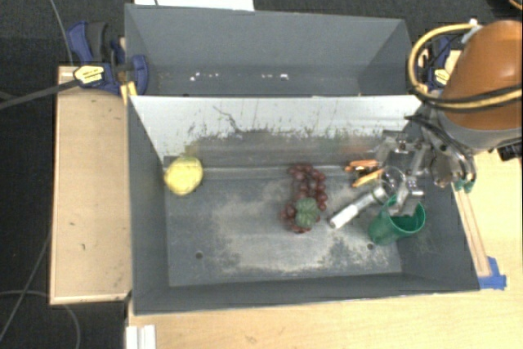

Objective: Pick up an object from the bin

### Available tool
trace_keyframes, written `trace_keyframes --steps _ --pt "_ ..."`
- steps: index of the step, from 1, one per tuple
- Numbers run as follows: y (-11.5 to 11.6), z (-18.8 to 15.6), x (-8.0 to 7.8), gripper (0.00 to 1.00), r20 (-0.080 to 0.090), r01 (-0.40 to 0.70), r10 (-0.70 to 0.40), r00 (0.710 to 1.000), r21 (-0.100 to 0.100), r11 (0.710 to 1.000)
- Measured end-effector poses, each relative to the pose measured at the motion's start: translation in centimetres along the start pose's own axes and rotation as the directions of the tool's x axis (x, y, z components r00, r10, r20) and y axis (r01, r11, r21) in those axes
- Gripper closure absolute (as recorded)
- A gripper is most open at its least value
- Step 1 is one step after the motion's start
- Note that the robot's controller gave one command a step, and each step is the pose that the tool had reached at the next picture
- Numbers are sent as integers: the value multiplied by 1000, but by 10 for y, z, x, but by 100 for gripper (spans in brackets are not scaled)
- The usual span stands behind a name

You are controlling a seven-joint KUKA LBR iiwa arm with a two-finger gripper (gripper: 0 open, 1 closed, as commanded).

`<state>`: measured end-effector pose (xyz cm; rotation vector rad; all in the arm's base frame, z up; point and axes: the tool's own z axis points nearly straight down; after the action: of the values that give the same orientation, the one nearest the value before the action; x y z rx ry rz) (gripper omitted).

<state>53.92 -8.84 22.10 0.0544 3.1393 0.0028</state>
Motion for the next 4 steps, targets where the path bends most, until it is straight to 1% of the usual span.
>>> trace_keyframes --steps 1,2,3,4 --pt "-18 86 -10 0 12 177 -177 984 2 984" --pt "-15 77 -8 0 12 203 -203 979 2 979" --pt "-19 135 -6 0 -1 131 -131 991 -14 991" --pt "-14 110 -2 0 15 159 -159 987 -2 987"
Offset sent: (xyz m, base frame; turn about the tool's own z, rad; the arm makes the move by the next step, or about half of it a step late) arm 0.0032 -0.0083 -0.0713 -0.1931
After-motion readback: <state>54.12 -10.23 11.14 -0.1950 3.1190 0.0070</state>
